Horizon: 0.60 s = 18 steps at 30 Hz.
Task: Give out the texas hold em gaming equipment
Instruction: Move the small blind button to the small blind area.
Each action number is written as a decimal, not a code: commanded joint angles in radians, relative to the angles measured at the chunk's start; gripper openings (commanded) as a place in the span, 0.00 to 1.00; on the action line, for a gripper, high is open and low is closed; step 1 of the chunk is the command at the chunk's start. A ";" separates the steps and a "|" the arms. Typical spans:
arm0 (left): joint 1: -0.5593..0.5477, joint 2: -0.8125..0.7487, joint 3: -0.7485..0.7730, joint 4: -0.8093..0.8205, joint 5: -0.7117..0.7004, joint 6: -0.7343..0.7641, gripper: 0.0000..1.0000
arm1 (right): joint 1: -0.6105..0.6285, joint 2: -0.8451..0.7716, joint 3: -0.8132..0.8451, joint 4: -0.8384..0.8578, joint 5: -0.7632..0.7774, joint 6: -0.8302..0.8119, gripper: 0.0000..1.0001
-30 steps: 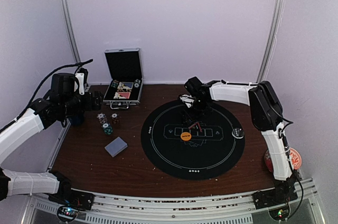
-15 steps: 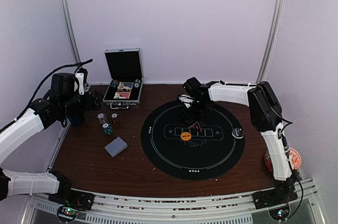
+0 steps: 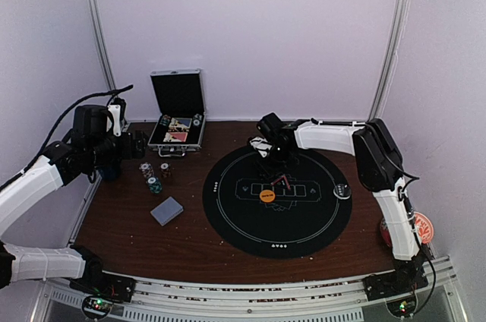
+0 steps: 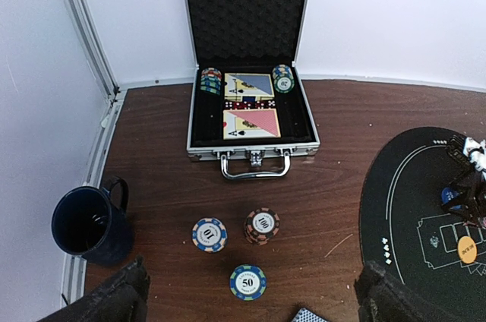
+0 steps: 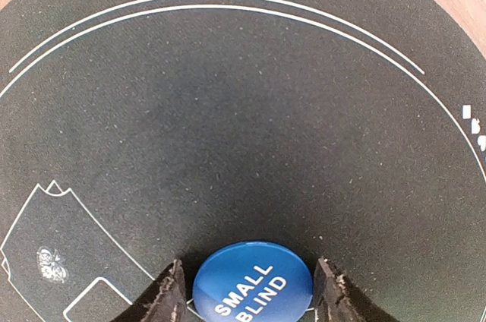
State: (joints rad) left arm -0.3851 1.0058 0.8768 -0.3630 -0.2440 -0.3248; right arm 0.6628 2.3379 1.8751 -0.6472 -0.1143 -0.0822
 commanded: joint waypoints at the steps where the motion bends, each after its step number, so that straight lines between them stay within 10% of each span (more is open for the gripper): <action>1: 0.009 -0.016 -0.004 0.045 -0.002 -0.003 0.98 | 0.027 0.059 -0.013 -0.055 -0.033 -0.022 0.58; 18: 0.009 -0.018 -0.004 0.045 -0.008 -0.002 0.98 | 0.092 -0.014 -0.053 -0.051 -0.087 -0.101 0.48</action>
State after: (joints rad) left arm -0.3817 1.0054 0.8768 -0.3630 -0.2440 -0.3248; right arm 0.7002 2.3341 1.8706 -0.6399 -0.1360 -0.1436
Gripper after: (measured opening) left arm 0.979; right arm 0.485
